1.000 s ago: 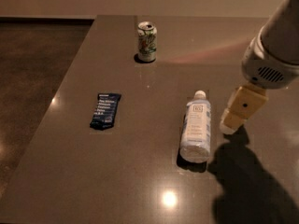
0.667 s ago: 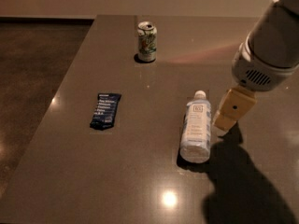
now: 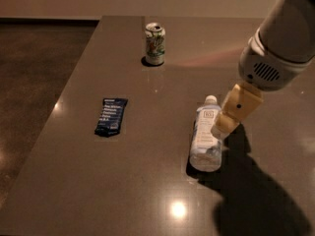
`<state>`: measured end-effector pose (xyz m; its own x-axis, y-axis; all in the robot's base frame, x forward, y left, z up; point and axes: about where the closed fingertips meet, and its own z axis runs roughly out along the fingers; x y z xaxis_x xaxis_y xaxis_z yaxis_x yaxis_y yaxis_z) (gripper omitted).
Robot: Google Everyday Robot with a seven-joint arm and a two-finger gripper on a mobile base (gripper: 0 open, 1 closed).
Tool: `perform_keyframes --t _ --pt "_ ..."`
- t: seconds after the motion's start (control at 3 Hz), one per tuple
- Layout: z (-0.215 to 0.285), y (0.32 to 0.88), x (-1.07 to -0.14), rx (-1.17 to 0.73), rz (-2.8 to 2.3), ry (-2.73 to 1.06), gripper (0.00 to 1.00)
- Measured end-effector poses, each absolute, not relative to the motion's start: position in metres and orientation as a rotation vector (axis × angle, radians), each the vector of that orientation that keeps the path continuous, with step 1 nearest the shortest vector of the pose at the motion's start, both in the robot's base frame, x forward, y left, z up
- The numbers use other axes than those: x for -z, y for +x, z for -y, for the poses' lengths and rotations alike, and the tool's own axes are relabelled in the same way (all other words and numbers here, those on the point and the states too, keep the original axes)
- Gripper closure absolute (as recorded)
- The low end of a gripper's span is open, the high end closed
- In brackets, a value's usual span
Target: Place blue plastic bottle upright
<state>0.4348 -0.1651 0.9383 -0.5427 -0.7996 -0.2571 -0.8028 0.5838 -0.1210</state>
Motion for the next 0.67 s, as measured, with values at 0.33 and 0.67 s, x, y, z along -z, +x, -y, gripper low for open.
perform_keyframes --t 0.33,0.67 --pt "0.1408 0.4332 -0.9381 -0.076 -2.631 -1.116 0.00" --pt "0.1345 0.4361 -0.9288 -0.082 -2.718 -0.926 0.00"
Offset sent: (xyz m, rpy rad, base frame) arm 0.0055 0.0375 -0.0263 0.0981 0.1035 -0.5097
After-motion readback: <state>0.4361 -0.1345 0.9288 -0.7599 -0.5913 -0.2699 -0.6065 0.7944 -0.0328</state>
